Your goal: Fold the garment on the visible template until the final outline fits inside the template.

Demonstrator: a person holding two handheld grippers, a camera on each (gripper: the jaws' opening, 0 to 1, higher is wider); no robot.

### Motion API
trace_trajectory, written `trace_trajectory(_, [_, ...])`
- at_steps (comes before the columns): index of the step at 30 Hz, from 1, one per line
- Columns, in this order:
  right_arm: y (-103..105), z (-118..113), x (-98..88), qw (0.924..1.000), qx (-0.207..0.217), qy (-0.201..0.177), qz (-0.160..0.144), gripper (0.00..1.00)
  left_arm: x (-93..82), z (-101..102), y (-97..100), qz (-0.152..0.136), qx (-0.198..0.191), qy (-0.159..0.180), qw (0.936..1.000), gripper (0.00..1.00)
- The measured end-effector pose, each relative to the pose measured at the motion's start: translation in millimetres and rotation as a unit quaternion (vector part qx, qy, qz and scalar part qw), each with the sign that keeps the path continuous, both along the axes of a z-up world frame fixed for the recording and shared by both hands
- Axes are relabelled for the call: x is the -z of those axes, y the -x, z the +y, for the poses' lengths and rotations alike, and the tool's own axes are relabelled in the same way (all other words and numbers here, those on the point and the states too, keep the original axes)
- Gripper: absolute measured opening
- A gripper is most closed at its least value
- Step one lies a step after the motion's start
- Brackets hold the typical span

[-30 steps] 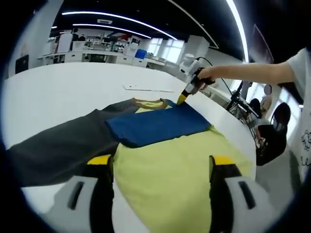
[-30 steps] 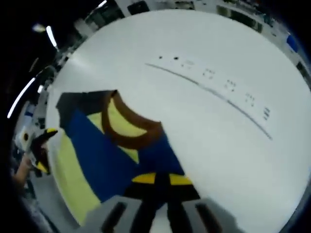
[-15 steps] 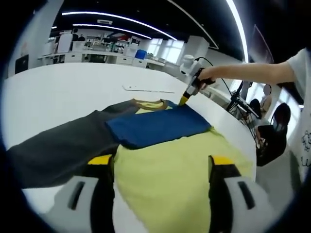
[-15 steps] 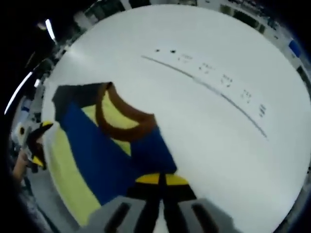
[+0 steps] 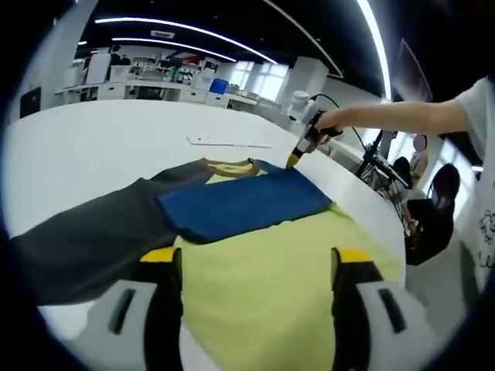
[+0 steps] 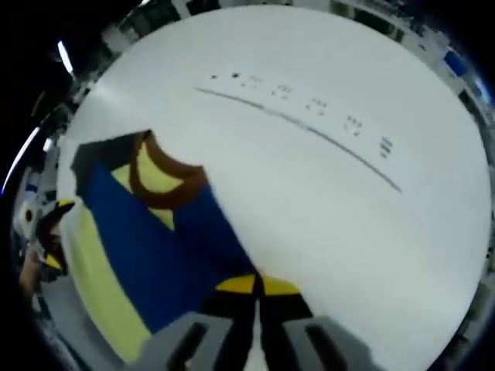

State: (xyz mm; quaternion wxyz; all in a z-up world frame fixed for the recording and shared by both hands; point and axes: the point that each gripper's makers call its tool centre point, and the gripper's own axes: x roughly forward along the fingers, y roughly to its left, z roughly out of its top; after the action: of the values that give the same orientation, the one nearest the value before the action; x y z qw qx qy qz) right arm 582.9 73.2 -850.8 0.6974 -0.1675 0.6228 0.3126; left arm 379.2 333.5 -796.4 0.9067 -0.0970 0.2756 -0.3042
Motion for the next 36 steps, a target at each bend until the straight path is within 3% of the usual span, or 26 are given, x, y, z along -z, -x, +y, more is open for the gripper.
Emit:
trace_trajectory(8, [-10,1,0.3,0.9996,-0.011,0.004,-0.025,0.00,1.0,5,2.9,0.003,-0.005,-0.001,1.0000,0.76])
trace_trajectory(19, [4,0,-0.6,0.9989,-0.005,-0.017,-0.044,0.00,2.2,5,7.3,0.006,-0.003,-0.001,1.0000,0.76])
trace_trajectory(26, [13,0,-10.6,0.9939,-0.014,-0.079,-0.076,0.37,0.5,5,11.3,0.006,0.003,-0.002,1.0000,0.76])
trace_trajectory(30, [18,9,-25.9,0.9799,-0.022,-0.147,-0.133,0.57,-2.2,4,14.8,0.006,0.005,-0.002,1.0000,0.76])
trace_trajectory(32, [25,6,-29.3,0.9781,-0.037,-0.148,-0.141,0.62,-4.2,4,16.6,0.004,0.005,-0.002,1.0000,0.76])
trace_trajectory(33, [21,4,-31.0,0.9720,-0.065,-0.155,-0.164,0.65,-5.1,5,17.3,0.003,0.005,-0.002,1.0000,0.76])
trace_trajectory(34, [28,2,-31.8,0.9708,-0.077,-0.154,-0.167,0.68,-5.3,6,17.7,0.003,0.005,-0.002,1.0000,0.76])
trace_trajectory(36, [40,4,-35.6,0.9666,-0.072,-0.173,-0.175,0.77,-5.6,8,19.1,0.004,0.004,-0.001,1.0000,0.76])
